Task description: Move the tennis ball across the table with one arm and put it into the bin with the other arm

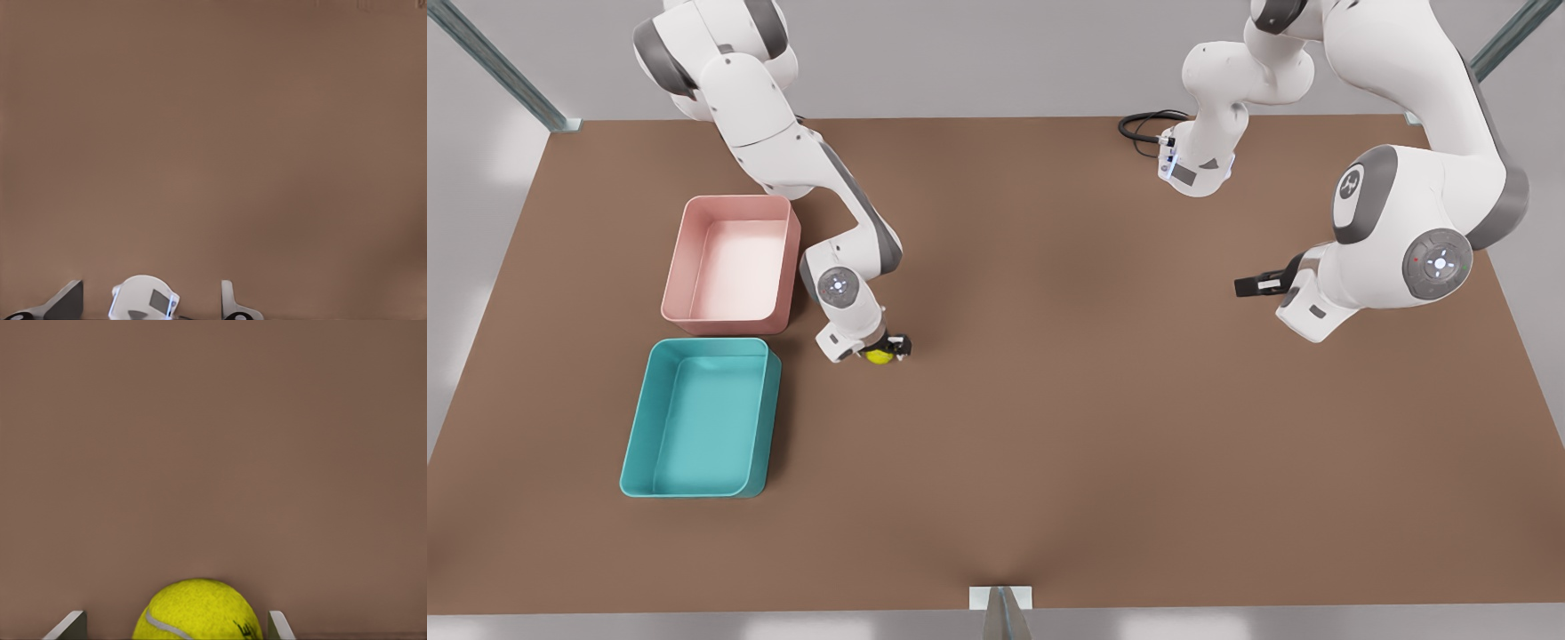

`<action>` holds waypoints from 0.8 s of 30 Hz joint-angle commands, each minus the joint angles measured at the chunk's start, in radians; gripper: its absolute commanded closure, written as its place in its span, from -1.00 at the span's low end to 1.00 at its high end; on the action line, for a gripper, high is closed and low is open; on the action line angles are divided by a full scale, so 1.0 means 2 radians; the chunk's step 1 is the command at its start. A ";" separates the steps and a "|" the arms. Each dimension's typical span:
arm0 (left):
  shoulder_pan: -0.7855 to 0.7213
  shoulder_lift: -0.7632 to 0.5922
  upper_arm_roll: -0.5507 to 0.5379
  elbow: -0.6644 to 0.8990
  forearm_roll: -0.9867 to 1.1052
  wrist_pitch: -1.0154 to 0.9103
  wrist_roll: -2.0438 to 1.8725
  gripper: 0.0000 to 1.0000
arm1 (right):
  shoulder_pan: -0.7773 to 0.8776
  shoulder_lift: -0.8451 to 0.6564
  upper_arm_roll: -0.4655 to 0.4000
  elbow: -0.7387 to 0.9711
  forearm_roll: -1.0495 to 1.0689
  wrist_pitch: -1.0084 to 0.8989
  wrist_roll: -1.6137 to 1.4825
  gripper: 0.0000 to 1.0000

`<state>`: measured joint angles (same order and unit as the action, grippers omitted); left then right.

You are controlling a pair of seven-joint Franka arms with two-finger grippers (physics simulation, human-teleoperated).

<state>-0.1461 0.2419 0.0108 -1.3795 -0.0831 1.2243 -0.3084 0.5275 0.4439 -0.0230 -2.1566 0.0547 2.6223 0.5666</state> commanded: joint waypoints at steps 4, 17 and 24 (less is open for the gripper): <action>0.000 -0.001 0.000 0.000 0.000 -0.001 -0.048 -1.00 | 0.000 0.006 0.000 -0.004 0.001 0.003 0.028 -1.00; 0.000 0.003 0.000 -0.001 0.000 -0.002 -0.049 -1.00 | -0.001 0.023 0.001 0.000 0.000 0.002 0.028 -0.62; -0.001 0.004 0.000 -0.001 0.000 -0.002 -0.050 -1.00 | -0.003 0.006 0.001 0.049 0.000 -0.078 0.023 -0.39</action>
<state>-0.1472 0.2510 0.0108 -1.3825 -0.0833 1.2222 -0.3804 0.5206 0.4632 -0.0213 -2.0736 0.0586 2.5783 0.6030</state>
